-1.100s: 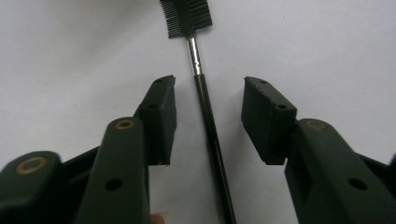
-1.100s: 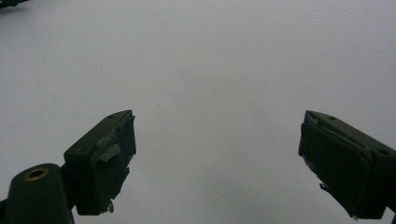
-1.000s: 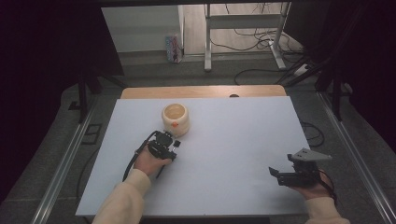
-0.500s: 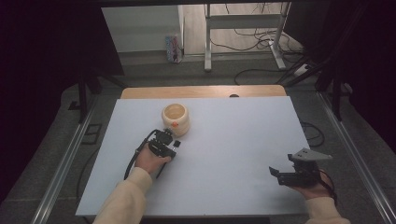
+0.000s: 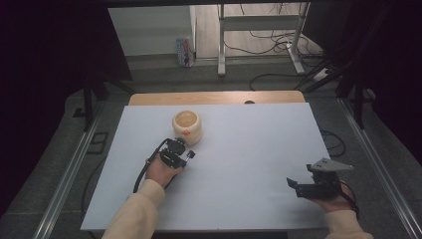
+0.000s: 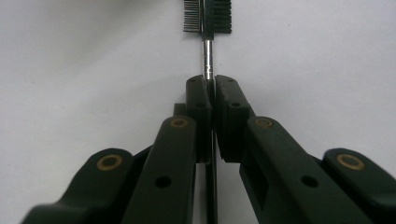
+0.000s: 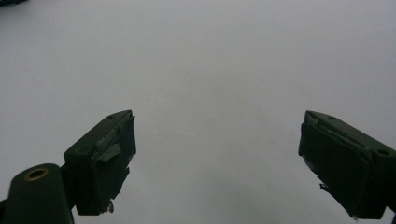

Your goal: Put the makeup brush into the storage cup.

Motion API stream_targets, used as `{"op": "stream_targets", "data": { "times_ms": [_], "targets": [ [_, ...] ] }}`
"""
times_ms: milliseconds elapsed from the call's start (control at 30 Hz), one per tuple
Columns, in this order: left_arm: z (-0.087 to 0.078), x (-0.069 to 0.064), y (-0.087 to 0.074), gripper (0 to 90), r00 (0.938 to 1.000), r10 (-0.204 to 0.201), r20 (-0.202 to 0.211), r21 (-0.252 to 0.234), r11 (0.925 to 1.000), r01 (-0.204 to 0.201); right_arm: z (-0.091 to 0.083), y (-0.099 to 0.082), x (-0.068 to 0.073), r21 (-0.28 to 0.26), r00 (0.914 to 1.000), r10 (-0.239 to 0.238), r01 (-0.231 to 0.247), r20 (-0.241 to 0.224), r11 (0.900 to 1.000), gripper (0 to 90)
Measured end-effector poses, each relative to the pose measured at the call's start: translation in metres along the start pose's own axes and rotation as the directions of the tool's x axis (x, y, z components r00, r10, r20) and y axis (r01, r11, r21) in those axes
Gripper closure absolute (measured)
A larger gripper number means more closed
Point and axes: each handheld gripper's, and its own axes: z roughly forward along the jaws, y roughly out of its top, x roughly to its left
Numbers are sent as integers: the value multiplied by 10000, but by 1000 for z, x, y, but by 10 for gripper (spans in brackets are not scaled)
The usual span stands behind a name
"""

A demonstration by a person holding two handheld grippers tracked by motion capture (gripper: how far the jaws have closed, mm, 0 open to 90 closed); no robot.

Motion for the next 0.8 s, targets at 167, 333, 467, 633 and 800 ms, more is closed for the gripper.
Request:
{"op": "stream_targets", "data": {
  "times_ms": [167,333,467,633,800],
  "targets": [
    [0,-1,0,861,10000,37,-47,28,10000,-37,0,0,0,-1,10000,4,-4,12,10000,112],
    [-1,0,0,861,9999,160,-61,60,9999,-159,0,0,0,7,10000,30,-30,39,10000,113],
    [-4,1,-1,861,9999,128,-55,-22,9999,-128,-1,0,-1,-21,10000,65,-65,65,10000,113],
    [-13,4,-3,861,9999,135,-11,-257,9996,-136,-1,0,-1,-36,9999,79,-78,79,10000,113],
    [-29,7,-3,861,9999,93,51,-719,9974,-89,-1,0,0,-18,9999,79,-79,98,10000,113]
  ]
}}
